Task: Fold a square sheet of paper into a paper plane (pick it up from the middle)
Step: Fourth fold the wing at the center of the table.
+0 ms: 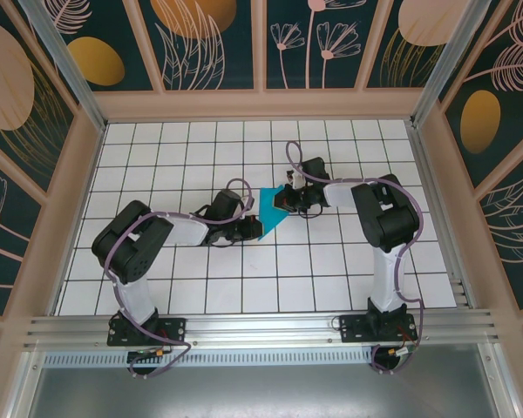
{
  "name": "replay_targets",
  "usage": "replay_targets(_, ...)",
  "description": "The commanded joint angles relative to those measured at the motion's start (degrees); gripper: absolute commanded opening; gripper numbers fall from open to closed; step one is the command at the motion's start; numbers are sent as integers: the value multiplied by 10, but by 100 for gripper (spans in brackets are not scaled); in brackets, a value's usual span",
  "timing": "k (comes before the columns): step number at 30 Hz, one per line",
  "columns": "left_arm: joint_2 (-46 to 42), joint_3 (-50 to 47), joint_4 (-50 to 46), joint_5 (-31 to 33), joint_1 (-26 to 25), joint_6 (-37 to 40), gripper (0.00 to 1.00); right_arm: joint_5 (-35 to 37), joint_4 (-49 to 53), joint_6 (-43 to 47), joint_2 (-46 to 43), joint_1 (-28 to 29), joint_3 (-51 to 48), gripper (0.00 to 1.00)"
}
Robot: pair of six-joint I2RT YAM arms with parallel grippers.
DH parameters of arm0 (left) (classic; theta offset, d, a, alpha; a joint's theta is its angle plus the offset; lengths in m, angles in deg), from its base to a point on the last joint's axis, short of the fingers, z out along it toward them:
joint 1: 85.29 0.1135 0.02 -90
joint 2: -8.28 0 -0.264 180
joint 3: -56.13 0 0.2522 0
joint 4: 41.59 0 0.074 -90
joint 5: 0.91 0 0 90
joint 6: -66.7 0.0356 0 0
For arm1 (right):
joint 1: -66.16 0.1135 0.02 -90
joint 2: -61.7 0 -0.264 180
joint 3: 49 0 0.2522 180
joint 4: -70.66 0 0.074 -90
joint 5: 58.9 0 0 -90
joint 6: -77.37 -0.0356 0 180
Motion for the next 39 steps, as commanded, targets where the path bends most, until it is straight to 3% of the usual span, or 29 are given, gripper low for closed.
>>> replay_targets(1, -5, -16, -98, -21, -12, 34, 9, 67, 27, 15, 44, -6, -3, 5)
replay_targets(24, -44, -22, -172, 28, -27, 101, 3, 74, 31, 16, 47, -8, -3, 5)
replay_targets(32, -130, -18, -81, 92, -27, 95, 4, 75, 32, 15, 48, -9, -5, 5)
replay_targets(39, -71, 25, -30, 98, -27, 68, 5, 73, 30, 12, 51, -9, -5, 5)
